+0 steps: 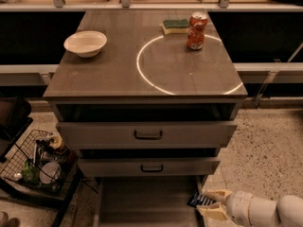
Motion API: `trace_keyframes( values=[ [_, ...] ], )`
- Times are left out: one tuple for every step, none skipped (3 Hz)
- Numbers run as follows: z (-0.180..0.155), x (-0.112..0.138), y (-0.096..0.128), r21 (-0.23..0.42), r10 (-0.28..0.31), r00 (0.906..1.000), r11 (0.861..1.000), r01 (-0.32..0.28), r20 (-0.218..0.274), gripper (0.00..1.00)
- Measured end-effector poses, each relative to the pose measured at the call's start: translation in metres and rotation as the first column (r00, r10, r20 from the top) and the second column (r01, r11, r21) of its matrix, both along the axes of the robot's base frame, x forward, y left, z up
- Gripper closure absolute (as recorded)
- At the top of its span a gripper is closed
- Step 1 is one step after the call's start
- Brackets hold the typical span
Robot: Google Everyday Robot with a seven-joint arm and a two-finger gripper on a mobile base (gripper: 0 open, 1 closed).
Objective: Place rxbar blueberry into bottom drawer
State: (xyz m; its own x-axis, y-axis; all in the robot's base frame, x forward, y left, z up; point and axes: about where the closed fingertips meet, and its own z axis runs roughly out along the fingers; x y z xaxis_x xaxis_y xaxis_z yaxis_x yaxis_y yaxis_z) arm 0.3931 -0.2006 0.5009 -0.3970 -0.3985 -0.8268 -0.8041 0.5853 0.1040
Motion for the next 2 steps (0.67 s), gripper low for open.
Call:
trace_keyframes(
  values=[
    [-0.016, 0.015, 0.023, -0.010, 0.040, 0.9990, 0.999, -0.040, 0.022, 1.00],
    [-0.061, 0.050, 0.068, -0.004, 0.107, 0.9919, 0.994, -0.107, 0.069, 1.00]
  ],
)
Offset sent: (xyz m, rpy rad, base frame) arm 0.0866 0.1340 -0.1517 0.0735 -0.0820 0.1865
